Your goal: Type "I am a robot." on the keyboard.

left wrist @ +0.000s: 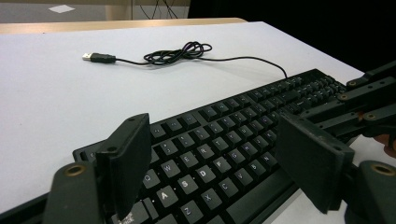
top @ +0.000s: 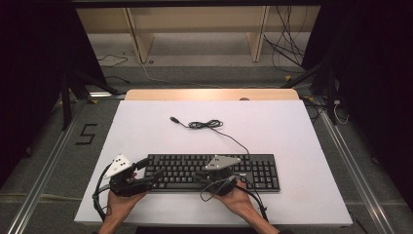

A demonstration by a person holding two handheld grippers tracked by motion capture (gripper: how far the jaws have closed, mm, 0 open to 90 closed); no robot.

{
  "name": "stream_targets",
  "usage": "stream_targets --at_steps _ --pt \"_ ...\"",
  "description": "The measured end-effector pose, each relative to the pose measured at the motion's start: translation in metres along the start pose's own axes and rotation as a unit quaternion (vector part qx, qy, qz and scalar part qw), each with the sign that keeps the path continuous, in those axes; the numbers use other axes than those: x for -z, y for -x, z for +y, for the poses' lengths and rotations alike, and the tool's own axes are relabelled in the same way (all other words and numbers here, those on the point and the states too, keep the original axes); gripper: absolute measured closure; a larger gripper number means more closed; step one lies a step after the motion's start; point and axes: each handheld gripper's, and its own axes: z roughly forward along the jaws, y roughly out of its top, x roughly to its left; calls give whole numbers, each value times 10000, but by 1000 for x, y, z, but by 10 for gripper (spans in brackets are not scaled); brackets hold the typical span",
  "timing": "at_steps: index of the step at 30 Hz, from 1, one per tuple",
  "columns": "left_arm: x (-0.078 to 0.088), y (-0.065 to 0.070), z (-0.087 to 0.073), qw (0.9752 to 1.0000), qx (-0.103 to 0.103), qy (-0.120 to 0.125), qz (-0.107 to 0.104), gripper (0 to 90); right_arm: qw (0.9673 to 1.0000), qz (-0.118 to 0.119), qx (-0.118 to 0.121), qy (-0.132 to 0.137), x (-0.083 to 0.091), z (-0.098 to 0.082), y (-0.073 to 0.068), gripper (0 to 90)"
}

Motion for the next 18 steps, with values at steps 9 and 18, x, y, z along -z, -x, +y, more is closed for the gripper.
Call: stream_targets --at_steps 9,18 --pt "0 0 0 10000 3 -2 -2 268 9997 49 -186 119 5 2 5 513" --pt "0 0 0 10000 -22 -24 -13 264 9995 6 -221 244 7 6 6 338"
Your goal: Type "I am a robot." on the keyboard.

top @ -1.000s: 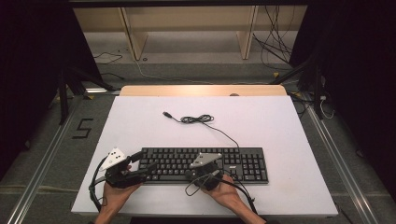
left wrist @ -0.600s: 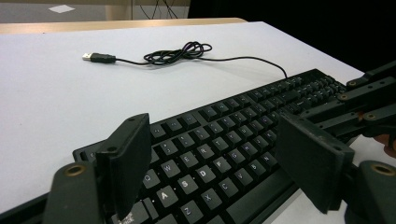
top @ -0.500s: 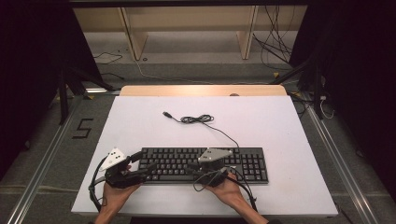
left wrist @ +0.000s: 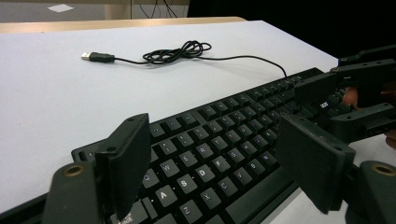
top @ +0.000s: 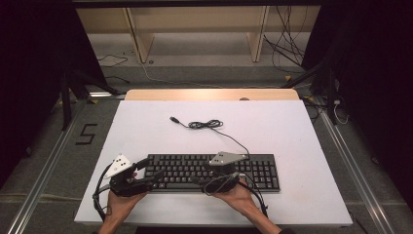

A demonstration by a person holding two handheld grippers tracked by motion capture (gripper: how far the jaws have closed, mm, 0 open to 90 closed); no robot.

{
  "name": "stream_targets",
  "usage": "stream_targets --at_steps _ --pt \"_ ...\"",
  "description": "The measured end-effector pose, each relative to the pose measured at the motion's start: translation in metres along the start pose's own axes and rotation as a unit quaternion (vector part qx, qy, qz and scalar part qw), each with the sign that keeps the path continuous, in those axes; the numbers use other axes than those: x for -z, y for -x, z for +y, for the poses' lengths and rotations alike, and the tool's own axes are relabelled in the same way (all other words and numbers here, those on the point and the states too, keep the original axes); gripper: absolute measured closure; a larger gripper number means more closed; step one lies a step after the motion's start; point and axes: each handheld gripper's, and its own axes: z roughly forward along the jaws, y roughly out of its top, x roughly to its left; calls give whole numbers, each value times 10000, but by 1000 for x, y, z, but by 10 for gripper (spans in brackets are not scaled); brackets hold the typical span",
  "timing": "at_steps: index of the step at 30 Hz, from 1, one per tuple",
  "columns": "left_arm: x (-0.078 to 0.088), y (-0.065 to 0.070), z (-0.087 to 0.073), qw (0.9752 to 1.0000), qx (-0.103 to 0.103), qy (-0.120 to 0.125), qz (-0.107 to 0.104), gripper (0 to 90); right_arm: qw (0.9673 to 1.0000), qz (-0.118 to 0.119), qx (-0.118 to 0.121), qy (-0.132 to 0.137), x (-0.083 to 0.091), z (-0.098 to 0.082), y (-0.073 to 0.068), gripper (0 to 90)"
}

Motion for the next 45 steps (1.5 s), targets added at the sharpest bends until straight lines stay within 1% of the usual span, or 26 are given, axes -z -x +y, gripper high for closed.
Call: stream_targets --at_steps 4,10,13,17,19,21,22,24,26,32,34,38,41,45 --pt "0 0 0 10000 26 0 1 262 10000 -31 15 14 0 1 0 303" --pt "-2 -1 1 10000 89 -23 -21 262 10000 -44 9 27 1 1 0 280" --pt "-4 -1 2 9999 119 -55 58 275 10000 -53 18 49 3 1 0 273" --pt "-7 -3 3 9997 125 -163 145 337 9999 -58 3 94 6 2 1 268" --pt "-9 -3 4 9995 151 -203 171 395 9999 -59 1 120 8 2 1 266" --pt "-11 -4 5 9995 118 -264 147 463 9999 -68 -5 144 11 1 2 266" --pt "-12 -3 5 9993 64 -326 151 492 9998 -78 1 158 12 1 2 265" --pt "-15 -3 6 9988 28 -448 171 554 9998 -90 -19 180 15 1 3 264" --pt "-19 -2 6 9984 -20 -550 129 620 9997 -97 -34 215 18 1 5 264" --pt "-33 1 8 9963 -207 -828 53 766 9995 -125 -49 277 24 0 7 257" --pt "-38 1 10 9951 -266 -947 43 825 9995 -121 -47 293 25 0 7 248" --pt "-47 1 11 9933 -267 -1125 -35 886 9994 -135 -36 320 28 -1 7 239" --pt "-52 0 12 9920 -306 -1225 -62 890 9993 -134 -28 342 29 -1 7 239" --pt "-57 1 13 9914 -306 -1271 -79 891 9992 -148 -31 357 29 -1 8 237"
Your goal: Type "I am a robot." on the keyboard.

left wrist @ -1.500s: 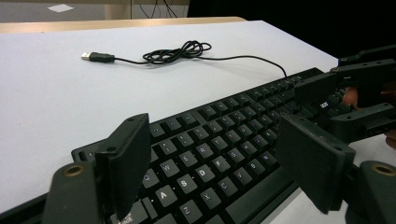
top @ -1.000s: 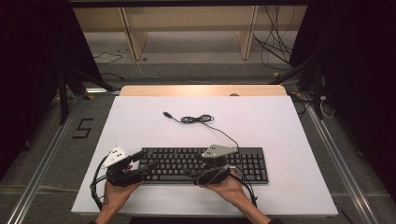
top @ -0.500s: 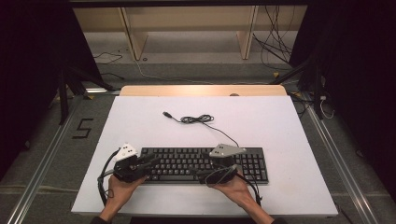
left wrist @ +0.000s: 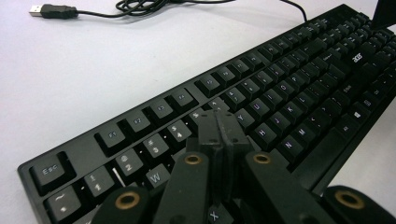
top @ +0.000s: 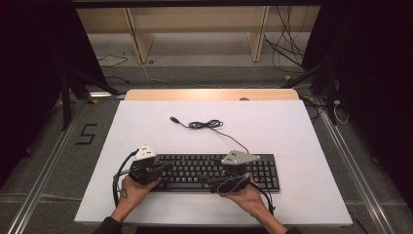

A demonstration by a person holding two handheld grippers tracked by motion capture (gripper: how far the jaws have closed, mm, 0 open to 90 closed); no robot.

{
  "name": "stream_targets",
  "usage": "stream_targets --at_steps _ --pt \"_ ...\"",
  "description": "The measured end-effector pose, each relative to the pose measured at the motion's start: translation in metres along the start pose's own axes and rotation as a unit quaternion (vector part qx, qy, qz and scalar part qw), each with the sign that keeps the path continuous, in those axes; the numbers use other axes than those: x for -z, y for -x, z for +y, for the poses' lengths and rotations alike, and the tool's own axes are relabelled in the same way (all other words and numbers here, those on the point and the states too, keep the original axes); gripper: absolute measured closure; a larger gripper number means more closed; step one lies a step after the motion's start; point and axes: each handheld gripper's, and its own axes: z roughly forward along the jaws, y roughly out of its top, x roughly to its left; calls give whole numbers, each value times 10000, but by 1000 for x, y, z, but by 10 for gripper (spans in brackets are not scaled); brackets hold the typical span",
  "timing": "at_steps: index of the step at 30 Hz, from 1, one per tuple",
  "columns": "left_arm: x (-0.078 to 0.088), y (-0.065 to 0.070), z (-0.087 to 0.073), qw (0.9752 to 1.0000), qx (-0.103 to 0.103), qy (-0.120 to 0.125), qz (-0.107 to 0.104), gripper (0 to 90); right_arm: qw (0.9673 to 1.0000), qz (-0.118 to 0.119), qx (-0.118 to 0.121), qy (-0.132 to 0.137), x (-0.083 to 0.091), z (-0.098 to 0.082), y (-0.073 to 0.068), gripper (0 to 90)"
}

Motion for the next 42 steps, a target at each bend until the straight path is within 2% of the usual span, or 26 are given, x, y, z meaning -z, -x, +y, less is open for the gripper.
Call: stream_targets --at_steps 15,35,39,42 --pt "-14 0 5 9996 -28 -260 -44 891 10000 -21 0 29 0 0 0 233" --pt "-28 -3 2 9981 -10 -608 38 893 10000 -25 25 43 1 1 0 232" --pt "-29 -4 1 9984 50 -562 -25 894 10000 -24 22 33 1 1 0 232" --pt "-28 -4 1 9984 20 -564 -16 893 10000 -44 18 47 2 1 0 232"
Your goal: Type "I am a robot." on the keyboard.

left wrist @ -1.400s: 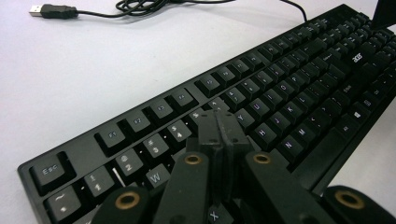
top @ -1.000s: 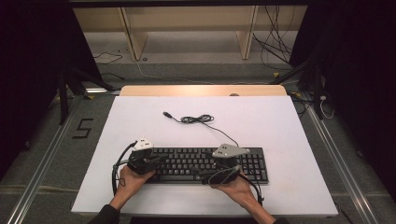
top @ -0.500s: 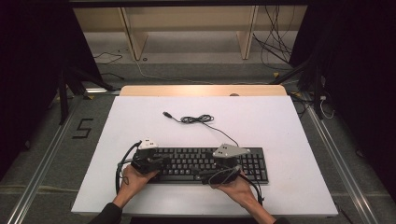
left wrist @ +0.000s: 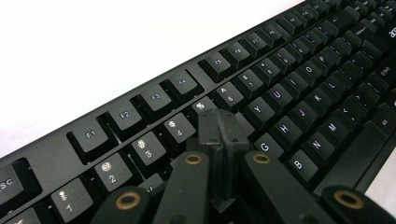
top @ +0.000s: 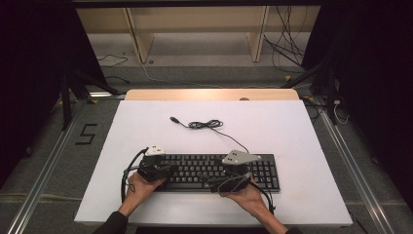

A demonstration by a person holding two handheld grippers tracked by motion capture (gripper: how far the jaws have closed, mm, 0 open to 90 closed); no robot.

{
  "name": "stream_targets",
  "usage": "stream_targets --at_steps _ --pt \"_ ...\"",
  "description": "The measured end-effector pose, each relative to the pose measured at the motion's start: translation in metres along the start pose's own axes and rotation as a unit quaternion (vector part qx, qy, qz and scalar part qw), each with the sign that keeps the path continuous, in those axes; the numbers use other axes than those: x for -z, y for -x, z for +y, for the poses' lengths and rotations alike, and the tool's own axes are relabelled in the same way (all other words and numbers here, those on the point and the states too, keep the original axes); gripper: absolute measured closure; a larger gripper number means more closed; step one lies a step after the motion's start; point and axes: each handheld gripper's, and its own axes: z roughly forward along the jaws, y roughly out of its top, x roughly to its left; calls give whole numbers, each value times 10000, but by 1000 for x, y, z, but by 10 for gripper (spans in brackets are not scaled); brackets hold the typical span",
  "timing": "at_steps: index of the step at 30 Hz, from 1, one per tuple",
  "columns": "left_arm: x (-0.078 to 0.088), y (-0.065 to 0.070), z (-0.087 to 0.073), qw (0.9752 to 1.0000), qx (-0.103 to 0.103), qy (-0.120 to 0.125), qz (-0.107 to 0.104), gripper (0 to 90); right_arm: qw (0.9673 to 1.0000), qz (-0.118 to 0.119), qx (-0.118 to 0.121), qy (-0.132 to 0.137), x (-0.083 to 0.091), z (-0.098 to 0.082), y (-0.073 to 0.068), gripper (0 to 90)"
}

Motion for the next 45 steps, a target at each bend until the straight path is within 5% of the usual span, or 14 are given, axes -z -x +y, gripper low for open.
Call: stream_targets --at_steps 16,29,45 --pt "37 -3 -1 9968 228 763 -73 685 10000 -65 -23 23 1 0 4 233" --pt "57 5 -14 9914 281 1243 -306 363 10000 -89 -20 -13 -3 0 6 233" --pt "68 0 -25 9873 410 1516 -240 296 9998 -157 -57 -83 -8 1 10 251"
